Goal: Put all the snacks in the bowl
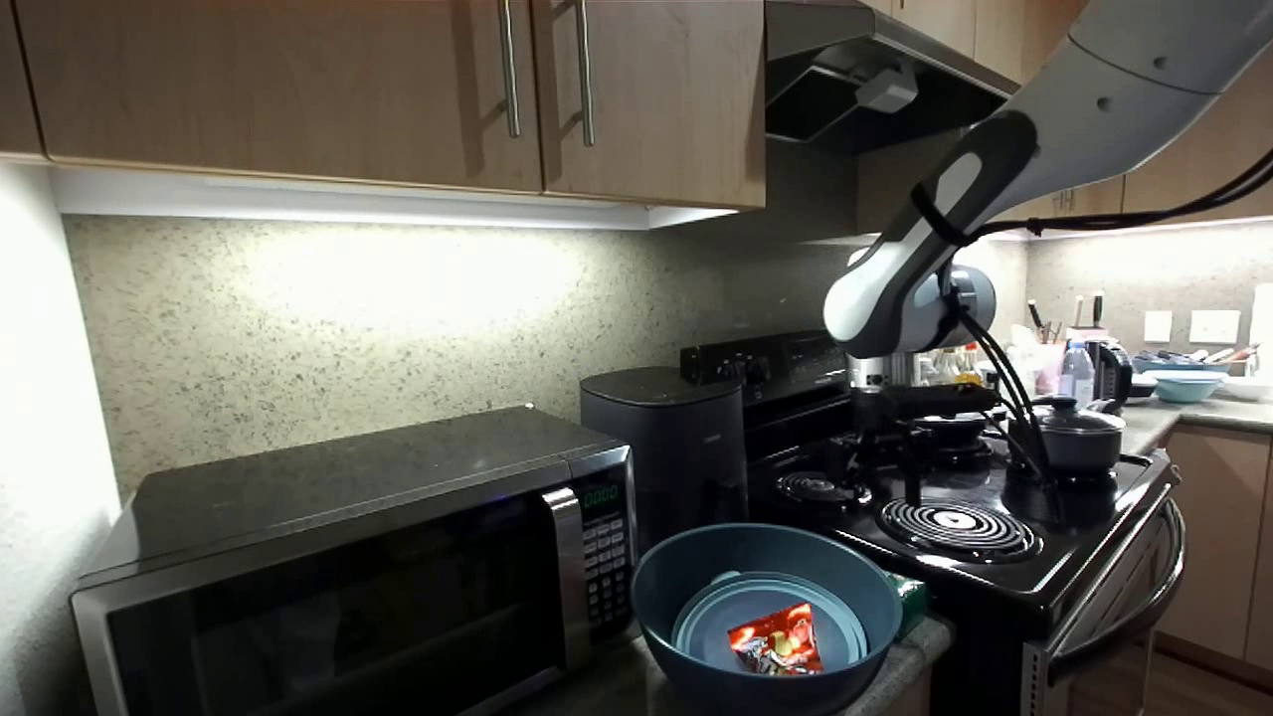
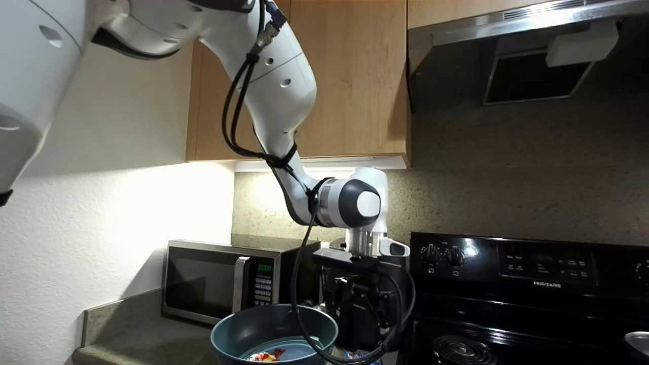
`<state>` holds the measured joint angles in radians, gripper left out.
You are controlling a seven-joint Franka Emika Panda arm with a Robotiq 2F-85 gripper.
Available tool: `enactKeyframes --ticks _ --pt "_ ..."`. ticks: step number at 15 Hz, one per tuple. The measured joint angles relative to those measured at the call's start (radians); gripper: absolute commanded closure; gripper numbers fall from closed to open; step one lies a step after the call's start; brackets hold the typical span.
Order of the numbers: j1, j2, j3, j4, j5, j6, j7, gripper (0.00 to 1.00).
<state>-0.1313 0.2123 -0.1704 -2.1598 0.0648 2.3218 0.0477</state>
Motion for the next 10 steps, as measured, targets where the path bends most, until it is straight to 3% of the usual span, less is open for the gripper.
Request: enactKeyframes --ticks 10 --pt "-0.009 0.107 0.014 0.022 0.007 0.000 0.000 0.00"
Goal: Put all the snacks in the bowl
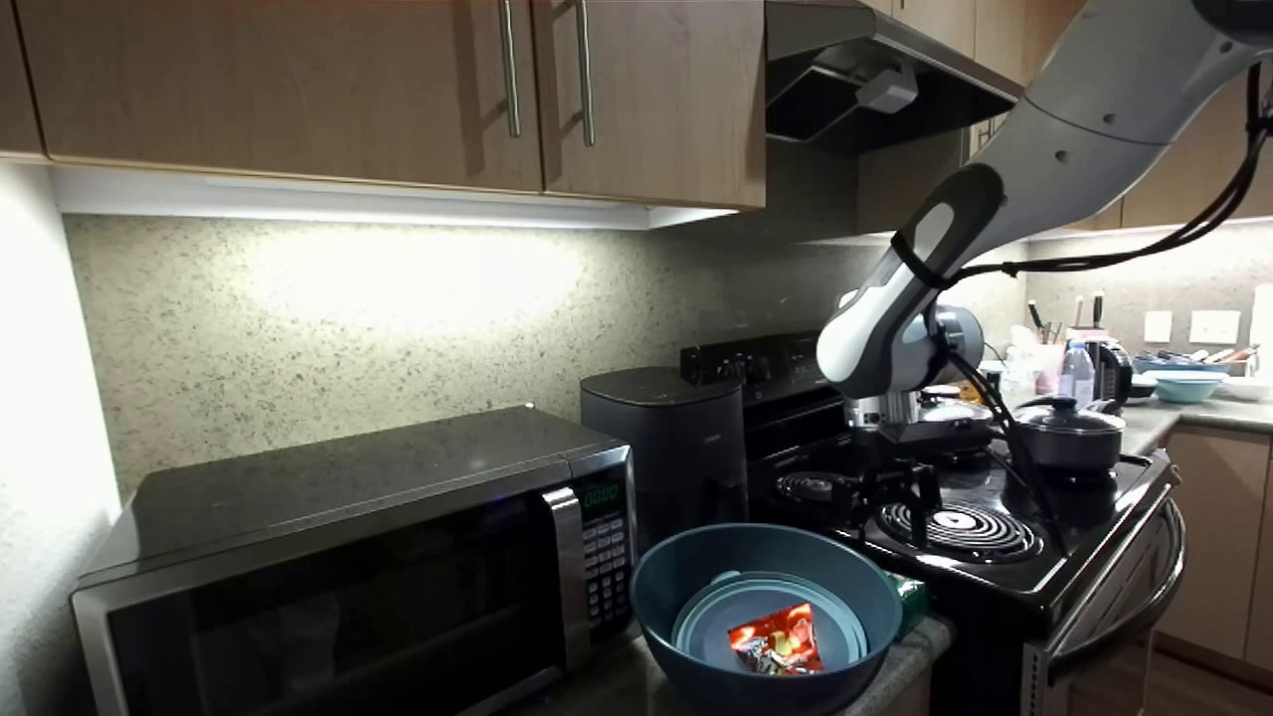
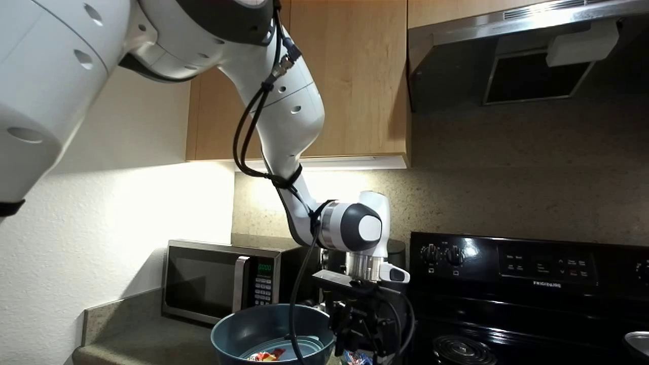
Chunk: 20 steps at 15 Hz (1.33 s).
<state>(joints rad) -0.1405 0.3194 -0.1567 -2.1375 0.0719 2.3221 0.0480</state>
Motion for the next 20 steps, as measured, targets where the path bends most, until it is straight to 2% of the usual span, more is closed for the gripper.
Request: enactKeyframes --ticks 17,20 --pt "-0.020 0.189 0.008 0.198 0.000 -0.123 0.000 0.00" --pt "-0.027 0.213 0.008 0.213 0.000 -0.132 0.000 0.08"
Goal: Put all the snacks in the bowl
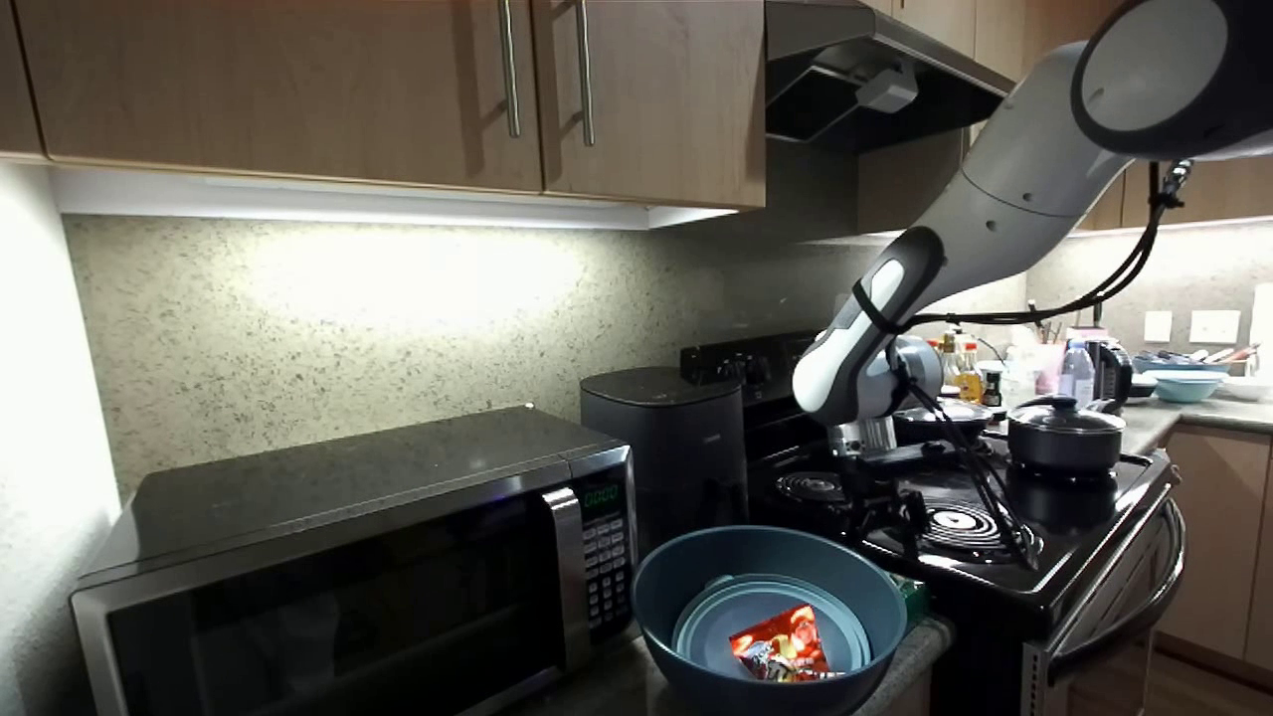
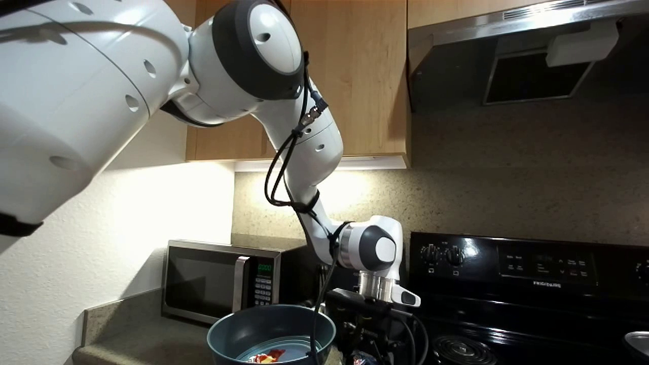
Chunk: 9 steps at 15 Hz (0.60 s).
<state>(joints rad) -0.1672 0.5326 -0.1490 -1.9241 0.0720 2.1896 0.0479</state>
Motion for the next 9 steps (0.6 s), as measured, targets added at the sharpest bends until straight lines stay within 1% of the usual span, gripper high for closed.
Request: enactKeyframes --ticks 1,2,3,6,9 --pt "-0.002 0.006 0.000 0.005 0.000 -0.003 0.000 0.16" --pt "-0.003 0.011 0.000 0.009 0.000 -0.006 0.000 0.32" --pt "-0.004 0.015 0.000 0.014 0.001 -0.013 0.000 0.32" --pt "-0.005 0.020 0.000 0.030 0.008 -0.038 0.000 0.53" --pt "-0.009 0.020 0.000 0.040 0.023 -0.058 0.000 0.72"
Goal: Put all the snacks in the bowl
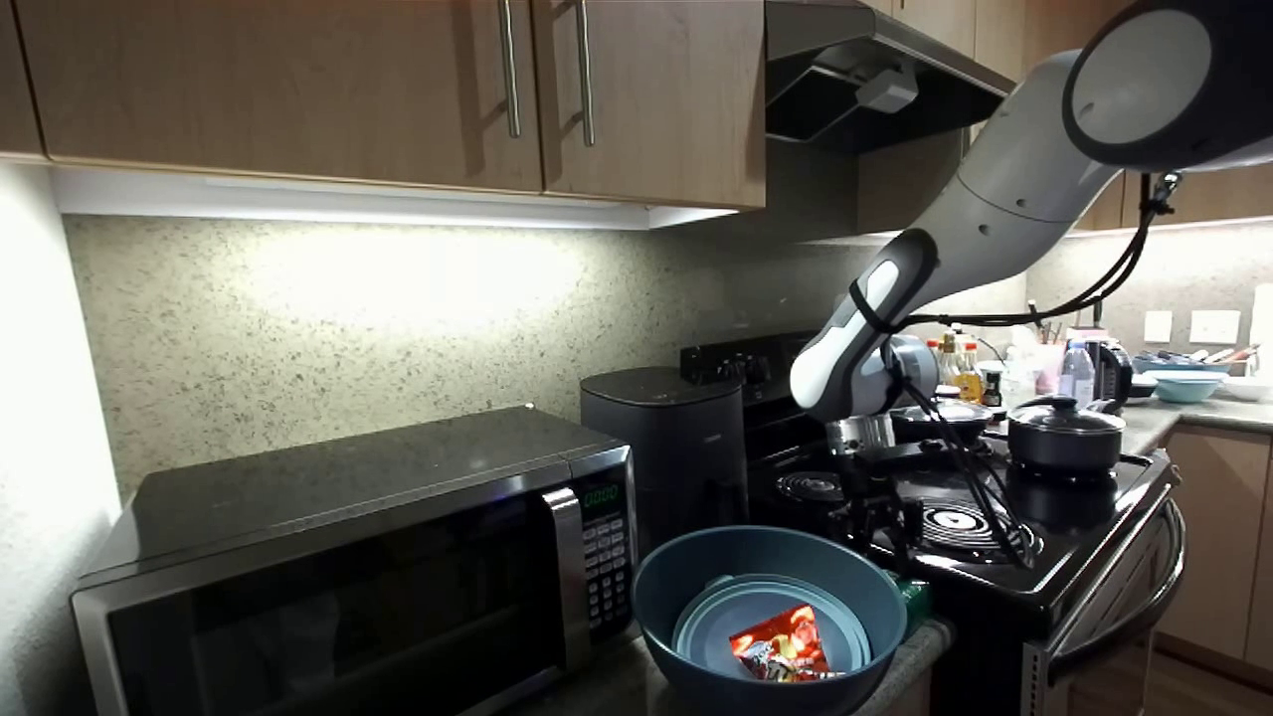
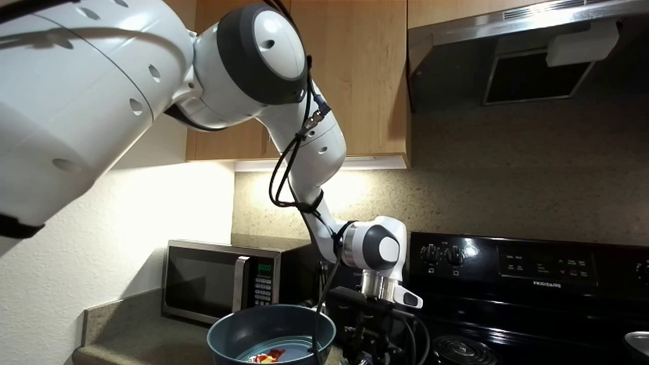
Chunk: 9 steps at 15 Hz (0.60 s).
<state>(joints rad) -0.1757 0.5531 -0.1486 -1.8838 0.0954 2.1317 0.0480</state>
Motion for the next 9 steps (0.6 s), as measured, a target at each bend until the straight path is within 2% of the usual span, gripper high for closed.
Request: enactKeyframes --ticks 4,5,6,7,8,9 --pt "-0.015 0.003 0.000 0.014 0.010 -0.024 0.000 0.98" --pt "-0.018 0.004 0.000 0.016 0.012 -0.027 0.000 0.99" --pt "-0.020 0.004 0.000 0.018 0.014 -0.031 0.000 0.91" --pt "-0.021 0.004 0.000 0.020 0.014 -0.033 0.000 0.65" --pt "-0.021 0.004 0.000 0.021 0.014 -0.033 0.000 0.66" --pt "-0.020 0.004 0.000 0.021 0.014 -0.033 0.000 0.89"
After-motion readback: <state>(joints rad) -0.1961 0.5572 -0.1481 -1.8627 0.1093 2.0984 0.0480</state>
